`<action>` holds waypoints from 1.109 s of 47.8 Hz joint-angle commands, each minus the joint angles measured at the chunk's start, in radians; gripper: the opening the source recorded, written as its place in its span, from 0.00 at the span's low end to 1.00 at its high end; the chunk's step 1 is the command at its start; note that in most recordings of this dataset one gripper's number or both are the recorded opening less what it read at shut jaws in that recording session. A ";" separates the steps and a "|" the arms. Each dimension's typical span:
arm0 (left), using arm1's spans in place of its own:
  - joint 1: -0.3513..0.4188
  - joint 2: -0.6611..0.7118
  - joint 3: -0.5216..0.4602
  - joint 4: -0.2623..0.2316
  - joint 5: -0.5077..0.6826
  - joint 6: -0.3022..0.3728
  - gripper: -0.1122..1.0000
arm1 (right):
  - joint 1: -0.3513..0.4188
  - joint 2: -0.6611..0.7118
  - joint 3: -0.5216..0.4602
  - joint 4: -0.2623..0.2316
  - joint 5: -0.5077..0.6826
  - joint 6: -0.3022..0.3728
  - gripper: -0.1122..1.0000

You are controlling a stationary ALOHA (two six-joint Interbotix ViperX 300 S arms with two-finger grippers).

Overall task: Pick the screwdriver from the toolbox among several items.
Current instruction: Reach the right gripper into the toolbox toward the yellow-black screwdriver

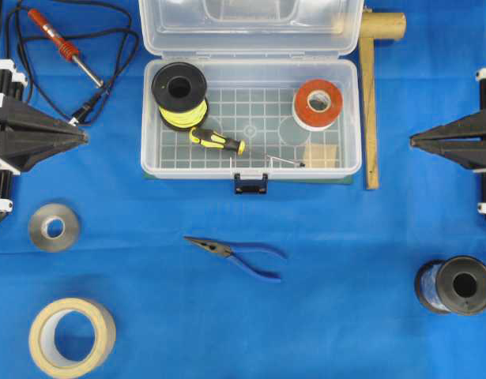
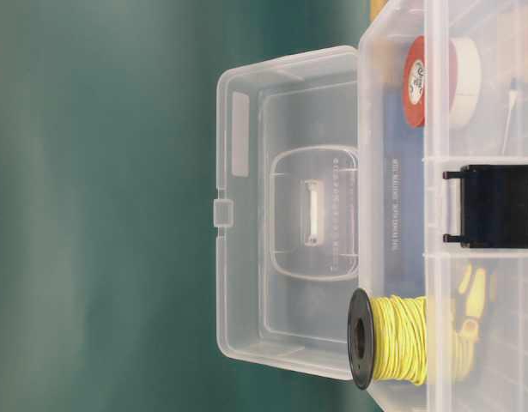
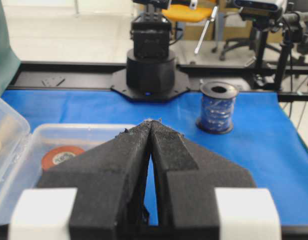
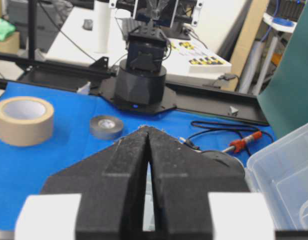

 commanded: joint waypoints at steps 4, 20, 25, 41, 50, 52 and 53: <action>-0.005 0.012 -0.012 -0.048 -0.002 -0.026 0.10 | -0.002 0.046 -0.054 0.035 0.040 0.028 0.10; 0.000 0.011 -0.012 -0.048 -0.002 -0.034 0.10 | -0.098 0.397 -0.397 0.140 0.436 0.189 0.10; 0.005 0.012 -0.012 -0.048 -0.003 -0.034 0.10 | -0.132 0.528 -0.509 0.140 0.538 0.238 0.10; 0.006 0.011 -0.012 -0.048 -0.018 -0.034 0.10 | -0.176 0.919 -0.870 0.120 0.825 0.393 0.67; 0.006 0.011 -0.006 -0.048 -0.040 -0.034 0.10 | -0.184 1.092 -1.006 0.118 0.870 0.456 0.80; 0.006 0.009 -0.005 -0.048 -0.040 -0.034 0.10 | -0.184 1.126 -1.025 0.117 0.870 0.463 0.79; 0.006 0.008 -0.005 -0.048 -0.040 -0.034 0.10 | -0.186 1.143 -1.034 0.117 0.871 0.468 0.79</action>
